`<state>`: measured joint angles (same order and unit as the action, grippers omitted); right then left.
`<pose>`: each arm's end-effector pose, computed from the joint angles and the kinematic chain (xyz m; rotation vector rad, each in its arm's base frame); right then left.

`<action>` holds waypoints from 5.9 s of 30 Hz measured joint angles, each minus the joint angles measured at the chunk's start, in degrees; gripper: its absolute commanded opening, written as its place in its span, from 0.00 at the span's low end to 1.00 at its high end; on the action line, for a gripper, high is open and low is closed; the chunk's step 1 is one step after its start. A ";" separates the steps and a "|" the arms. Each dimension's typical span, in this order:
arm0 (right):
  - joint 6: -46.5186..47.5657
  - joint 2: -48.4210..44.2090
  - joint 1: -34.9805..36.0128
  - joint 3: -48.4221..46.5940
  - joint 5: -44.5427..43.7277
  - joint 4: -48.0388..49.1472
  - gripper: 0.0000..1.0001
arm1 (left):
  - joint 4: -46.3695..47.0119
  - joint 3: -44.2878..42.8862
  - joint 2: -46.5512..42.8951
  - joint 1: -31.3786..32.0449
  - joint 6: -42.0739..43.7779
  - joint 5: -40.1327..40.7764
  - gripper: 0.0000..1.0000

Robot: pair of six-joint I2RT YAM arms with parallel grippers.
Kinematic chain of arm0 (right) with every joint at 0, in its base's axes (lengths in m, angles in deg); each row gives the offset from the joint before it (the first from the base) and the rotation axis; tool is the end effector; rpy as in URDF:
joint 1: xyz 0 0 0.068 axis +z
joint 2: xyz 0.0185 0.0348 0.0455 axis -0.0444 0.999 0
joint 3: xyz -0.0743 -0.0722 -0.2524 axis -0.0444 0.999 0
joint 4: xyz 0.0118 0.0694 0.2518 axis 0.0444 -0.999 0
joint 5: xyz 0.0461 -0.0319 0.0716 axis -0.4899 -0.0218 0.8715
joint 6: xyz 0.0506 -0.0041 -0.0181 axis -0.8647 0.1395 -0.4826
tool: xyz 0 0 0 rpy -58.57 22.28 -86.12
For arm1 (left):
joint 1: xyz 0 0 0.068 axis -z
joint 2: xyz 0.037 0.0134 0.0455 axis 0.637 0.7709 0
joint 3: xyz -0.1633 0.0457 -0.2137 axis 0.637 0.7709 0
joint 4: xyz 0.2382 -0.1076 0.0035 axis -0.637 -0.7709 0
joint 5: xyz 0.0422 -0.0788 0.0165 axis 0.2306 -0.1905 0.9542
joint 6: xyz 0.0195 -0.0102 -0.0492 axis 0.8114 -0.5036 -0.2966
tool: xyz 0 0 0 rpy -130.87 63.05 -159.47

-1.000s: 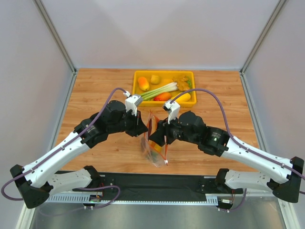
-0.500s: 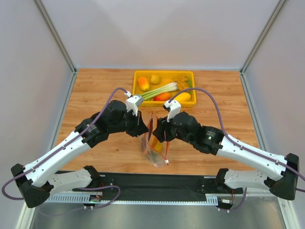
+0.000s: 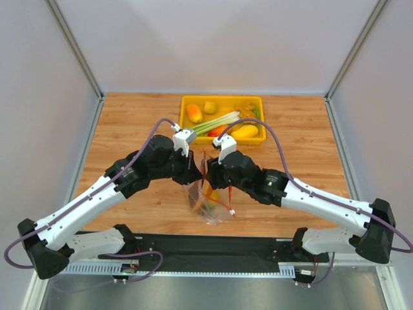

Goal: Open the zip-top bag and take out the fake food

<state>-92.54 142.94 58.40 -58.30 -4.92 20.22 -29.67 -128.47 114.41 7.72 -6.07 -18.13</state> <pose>0.1395 0.2320 0.3081 -0.5824 2.1324 0.5439 0.1474 -0.1695 0.3482 0.4729 2.2520 -0.9434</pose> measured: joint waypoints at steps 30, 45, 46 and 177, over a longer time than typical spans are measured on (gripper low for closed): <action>9.25 -8.81 2.89 4.42 7.63 4.59 0.00 | -0.66 -2.08 0.46 -0.70 -0.07 2.56 0.00; 9.77 -19.47 3.10 4.61 4.74 3.52 0.00 | 0.02 -1.18 0.85 -1.31 -0.15 1.70 0.00; 9.88 -19.47 3.10 4.61 4.37 3.54 0.00 | 0.13 -1.09 0.92 -1.31 -0.15 1.64 0.00; 6.19 1.31 -43.43 -14.03 16.81 10.43 0.98 | -0.44 7.80 -5.62 -15.19 18.25 -14.73 0.00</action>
<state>-86.35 144.25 14.97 -72.33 11.89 30.65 -30.11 -120.67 108.79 -7.47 12.18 -32.87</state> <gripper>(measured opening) 0.985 0.006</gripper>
